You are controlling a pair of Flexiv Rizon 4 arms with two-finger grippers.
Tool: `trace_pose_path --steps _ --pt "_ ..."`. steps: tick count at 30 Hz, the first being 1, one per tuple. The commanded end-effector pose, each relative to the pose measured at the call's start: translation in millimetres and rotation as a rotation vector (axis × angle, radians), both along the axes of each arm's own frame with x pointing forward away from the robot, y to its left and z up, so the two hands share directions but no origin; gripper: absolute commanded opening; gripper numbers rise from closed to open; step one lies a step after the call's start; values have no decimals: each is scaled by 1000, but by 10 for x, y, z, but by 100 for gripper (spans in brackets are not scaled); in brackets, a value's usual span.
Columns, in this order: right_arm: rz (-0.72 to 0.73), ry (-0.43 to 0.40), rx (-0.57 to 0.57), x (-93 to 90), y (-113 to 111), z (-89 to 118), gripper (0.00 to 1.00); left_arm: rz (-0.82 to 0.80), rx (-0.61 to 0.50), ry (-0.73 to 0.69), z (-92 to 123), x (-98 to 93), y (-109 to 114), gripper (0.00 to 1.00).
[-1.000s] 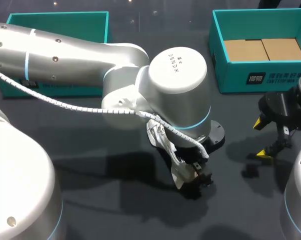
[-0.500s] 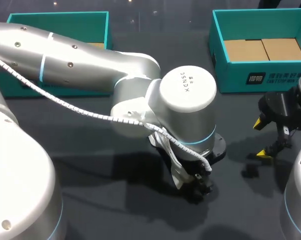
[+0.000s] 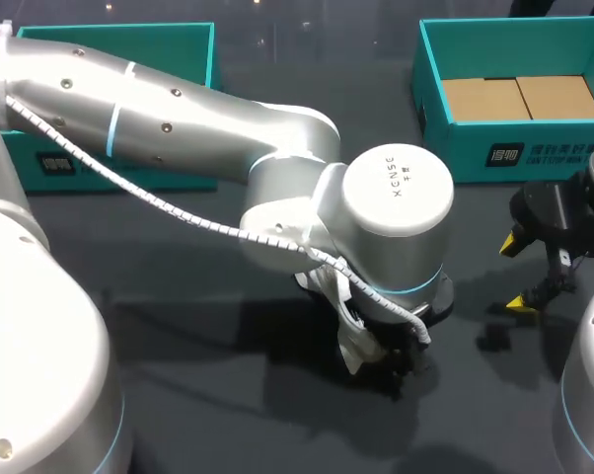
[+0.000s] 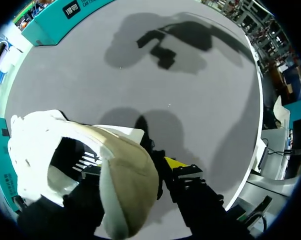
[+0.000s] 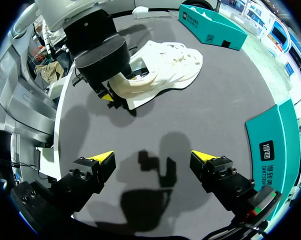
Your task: Take the shoe out of the shoebox, open the shoe tongue, remove and reinsert the insole, then place the shoe into the shoebox
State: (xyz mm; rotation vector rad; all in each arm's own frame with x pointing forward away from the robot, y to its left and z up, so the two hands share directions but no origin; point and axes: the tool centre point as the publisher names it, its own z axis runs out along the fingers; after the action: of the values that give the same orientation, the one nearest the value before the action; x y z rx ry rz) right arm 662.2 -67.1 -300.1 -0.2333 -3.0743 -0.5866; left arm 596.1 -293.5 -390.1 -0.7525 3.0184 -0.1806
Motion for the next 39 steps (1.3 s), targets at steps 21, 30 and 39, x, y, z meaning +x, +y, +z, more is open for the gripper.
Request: trace_pose_path --steps 21,30,39 --pt "-2 -2 -3 -13 7 -4 100 -170 6 10 959 323 472 0" --pt "-2 -2 -3 -13 7 -4 100 -257 5 -44 1609 656 784 0" --pt "-2 -2 -3 -13 7 -4 100 -248 5 -57 1861 848 931 0"
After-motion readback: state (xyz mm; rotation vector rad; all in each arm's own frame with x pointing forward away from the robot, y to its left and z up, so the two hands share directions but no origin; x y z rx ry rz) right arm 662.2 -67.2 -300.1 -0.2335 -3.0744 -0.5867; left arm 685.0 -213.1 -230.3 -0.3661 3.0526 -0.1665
